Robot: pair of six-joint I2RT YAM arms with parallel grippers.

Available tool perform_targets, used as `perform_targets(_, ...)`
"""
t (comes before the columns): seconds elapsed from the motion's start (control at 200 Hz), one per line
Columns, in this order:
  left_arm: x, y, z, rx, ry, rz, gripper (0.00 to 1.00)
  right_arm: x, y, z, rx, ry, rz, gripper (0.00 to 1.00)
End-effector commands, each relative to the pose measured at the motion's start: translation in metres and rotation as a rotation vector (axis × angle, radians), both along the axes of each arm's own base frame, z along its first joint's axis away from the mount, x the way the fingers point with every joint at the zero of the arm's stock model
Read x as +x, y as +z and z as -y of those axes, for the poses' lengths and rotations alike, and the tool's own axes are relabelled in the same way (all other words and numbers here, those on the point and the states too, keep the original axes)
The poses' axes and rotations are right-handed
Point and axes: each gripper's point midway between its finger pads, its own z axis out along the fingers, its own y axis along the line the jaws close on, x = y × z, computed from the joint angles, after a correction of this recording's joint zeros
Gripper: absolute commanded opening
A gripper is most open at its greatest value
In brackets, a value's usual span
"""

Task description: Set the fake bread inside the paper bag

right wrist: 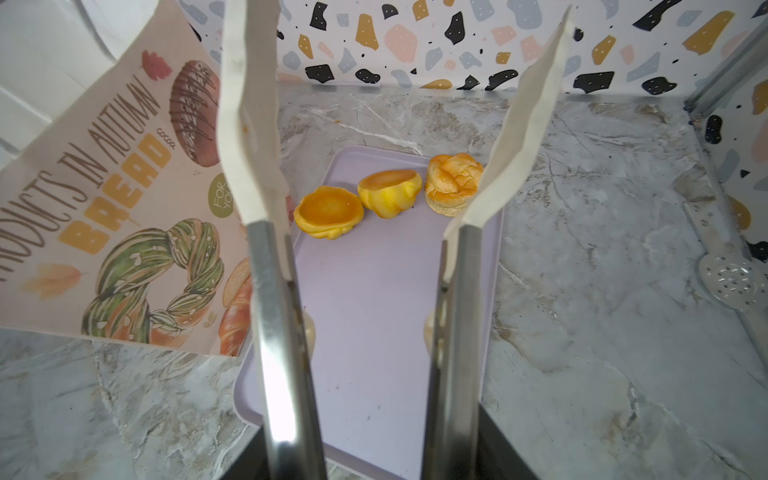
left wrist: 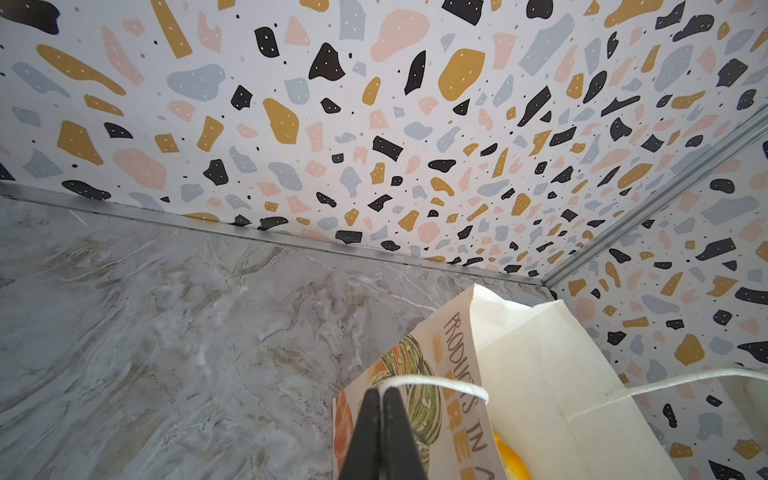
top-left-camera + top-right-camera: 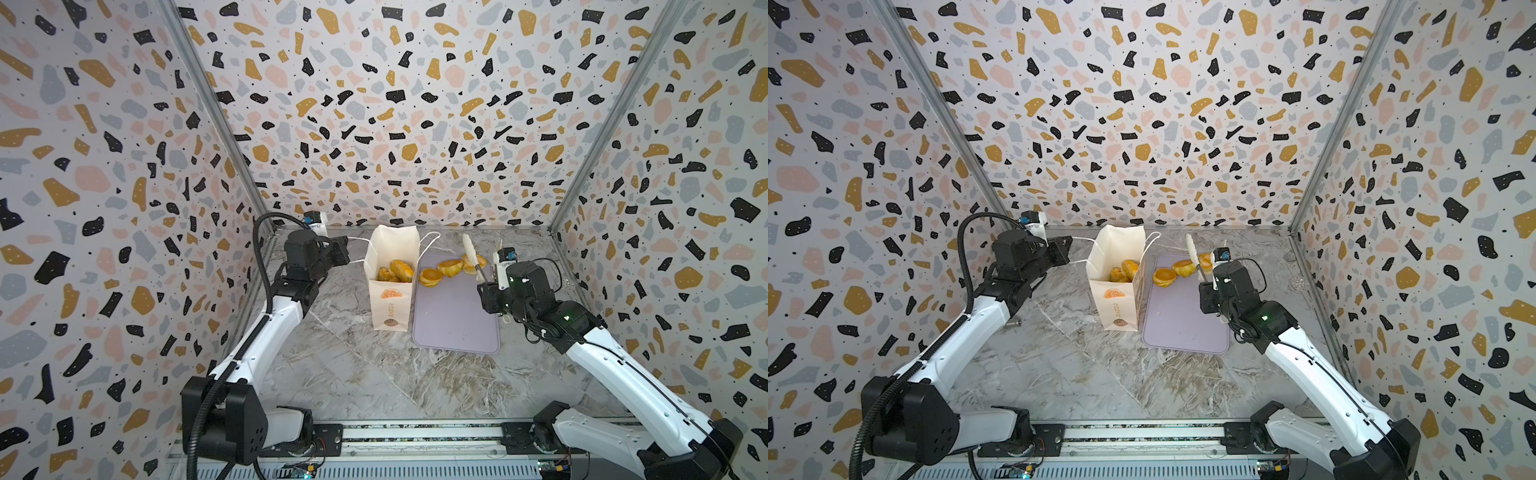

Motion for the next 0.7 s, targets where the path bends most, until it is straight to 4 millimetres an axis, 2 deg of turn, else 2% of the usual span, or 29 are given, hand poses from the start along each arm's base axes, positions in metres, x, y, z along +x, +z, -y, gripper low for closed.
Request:
perform_targets(0.0,-0.002,0.02,0.001,0.004,-0.01,0.054,0.0,-0.003,-0.006,0.007,-0.036,-0.003,0.009,0.54)
perform_targets(0.25,-0.002,0.02,0.002,0.002,-0.01,0.053,0.0,-0.004,-0.05,0.0,-0.07,0.038,-0.065,0.53)
perform_targets(0.696,-0.001,0.019,0.002,0.001,-0.01,0.051,0.0,-0.008,-0.089,-0.011,-0.078,0.092,-0.129,0.53)
